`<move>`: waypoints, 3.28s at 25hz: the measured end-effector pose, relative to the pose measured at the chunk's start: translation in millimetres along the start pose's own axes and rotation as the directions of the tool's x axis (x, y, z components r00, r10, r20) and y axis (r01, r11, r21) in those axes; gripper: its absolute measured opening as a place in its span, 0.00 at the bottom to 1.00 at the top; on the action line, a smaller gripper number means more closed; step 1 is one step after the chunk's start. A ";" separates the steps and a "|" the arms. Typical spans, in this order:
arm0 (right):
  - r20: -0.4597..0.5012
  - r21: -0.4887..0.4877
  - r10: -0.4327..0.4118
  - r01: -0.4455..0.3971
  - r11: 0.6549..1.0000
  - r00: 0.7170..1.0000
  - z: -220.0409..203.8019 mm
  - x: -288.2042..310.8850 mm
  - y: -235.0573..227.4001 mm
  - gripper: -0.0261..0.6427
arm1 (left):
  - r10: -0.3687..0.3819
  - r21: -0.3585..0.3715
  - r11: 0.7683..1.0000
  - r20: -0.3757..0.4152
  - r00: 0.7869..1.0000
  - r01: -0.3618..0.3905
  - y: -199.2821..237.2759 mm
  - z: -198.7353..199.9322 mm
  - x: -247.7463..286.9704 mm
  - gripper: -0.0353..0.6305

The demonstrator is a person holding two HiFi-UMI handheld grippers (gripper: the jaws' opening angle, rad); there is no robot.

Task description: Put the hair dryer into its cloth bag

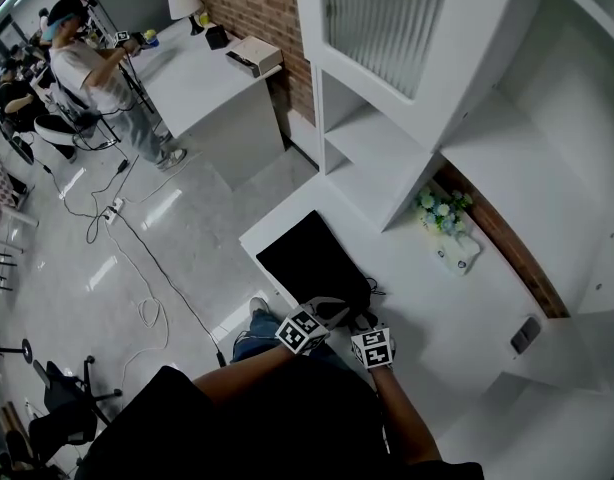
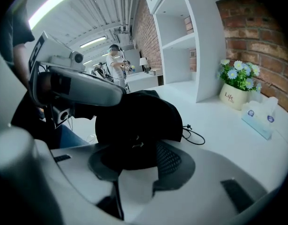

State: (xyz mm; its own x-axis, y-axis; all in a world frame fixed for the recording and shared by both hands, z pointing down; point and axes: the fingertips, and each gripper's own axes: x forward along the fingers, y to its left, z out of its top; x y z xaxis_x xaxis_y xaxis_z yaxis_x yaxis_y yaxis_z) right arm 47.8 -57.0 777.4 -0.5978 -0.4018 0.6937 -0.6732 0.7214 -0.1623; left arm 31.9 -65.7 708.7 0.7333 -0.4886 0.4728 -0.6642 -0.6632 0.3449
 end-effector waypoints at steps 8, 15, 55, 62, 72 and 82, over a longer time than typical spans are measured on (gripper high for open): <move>0.021 -0.005 0.023 -0.023 1.000 1.000 24.4 18.4 2.2 0.29 | -0.008 -0.017 1.000 0.034 0.999 0.009 -1.1 4.5 -5.2 0.10; 0.025 0.020 0.064 -0.064 0.998 0.998 30.1 39.9 9.3 0.29 | 0.007 -0.038 0.999 0.059 0.998 -0.004 0.0 6.6 -10.3 0.10; 0.053 0.072 -0.049 0.045 0.996 0.997 -27.0 -25.9 -9.3 0.28 | 0.064 0.066 0.996 -0.169 0.984 -0.053 -7.3 -56.6 29.0 0.10; 0.022 0.165 -0.038 0.034 0.986 0.999 -51.9 -35.5 -7.2 0.28 | -0.004 -0.024 1.000 -0.198 0.980 -0.001 -11.5 -75.0 45.2 0.11; 0.011 0.182 -0.031 0.028 0.983 0.999 -59.1 -48.4 -4.2 0.28 | -0.012 -0.045 0.999 -0.233 0.973 0.002 -2.7 -94.5 54.0 0.23; 0.112 0.264 -0.074 0.042 0.963 0.991 -30.9 -73.4 -10.3 0.28 | -0.102 -0.139 0.987 -0.132 0.986 0.083 -17.2 -66.1 40.0 0.24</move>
State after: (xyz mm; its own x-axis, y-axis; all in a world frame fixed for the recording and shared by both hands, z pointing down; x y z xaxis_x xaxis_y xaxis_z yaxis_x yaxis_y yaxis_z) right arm 112.0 -17.5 749.8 -0.5916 -0.5146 0.6207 -0.7887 0.5292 -0.3129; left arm 63.1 -36.4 775.3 0.7714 -0.3392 0.5384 -0.6146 -0.6164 0.4923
